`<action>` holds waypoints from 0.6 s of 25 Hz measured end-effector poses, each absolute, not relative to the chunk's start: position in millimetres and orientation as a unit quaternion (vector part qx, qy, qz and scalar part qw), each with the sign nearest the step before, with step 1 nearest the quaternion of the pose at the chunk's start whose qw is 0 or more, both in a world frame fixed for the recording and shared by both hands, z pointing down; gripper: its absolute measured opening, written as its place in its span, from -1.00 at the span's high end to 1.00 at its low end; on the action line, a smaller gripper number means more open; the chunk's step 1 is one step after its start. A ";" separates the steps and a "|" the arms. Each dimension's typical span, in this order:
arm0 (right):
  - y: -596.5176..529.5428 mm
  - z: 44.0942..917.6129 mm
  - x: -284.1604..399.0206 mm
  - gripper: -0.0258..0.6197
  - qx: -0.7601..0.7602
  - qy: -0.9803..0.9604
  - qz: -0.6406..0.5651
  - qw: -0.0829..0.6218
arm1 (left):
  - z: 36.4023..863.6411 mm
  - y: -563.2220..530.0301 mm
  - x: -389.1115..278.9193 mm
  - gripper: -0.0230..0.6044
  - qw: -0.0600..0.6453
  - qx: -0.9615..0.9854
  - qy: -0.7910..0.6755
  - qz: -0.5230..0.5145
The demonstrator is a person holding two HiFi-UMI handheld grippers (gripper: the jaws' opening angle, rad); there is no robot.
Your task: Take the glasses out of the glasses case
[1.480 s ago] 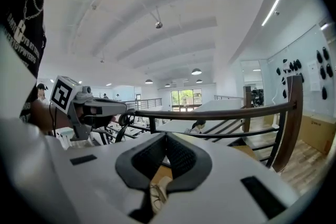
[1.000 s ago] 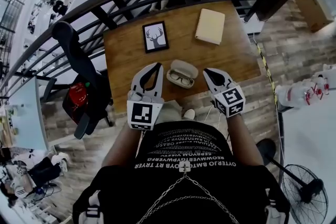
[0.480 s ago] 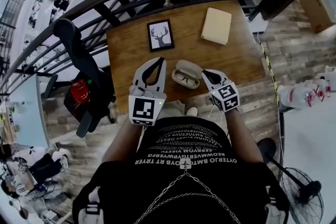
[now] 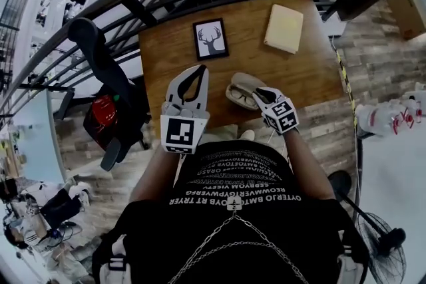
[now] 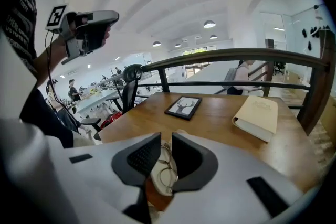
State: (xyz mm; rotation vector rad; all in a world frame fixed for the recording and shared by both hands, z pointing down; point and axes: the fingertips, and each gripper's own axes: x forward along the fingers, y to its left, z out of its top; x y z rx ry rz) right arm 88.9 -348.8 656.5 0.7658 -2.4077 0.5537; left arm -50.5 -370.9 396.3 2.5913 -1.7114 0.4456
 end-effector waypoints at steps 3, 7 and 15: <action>-350.1 674.8 80.1 0.63 0.272 -0.892 0.207 0.297 | 398.8 -377.8 -57.4 0.83 0.006 0.825 -0.547 0.145; -351.5 702.5 71.7 0.63 0.259 -0.881 0.212 0.334 | 402.7 -385.7 -67.5 0.83 0.011 0.824 -0.547 0.147; -351.6 752.4 59.8 0.63 0.227 -0.866 0.208 0.394 | 410.6 -403.6 -83.2 0.83 0.018 0.824 -0.544 0.157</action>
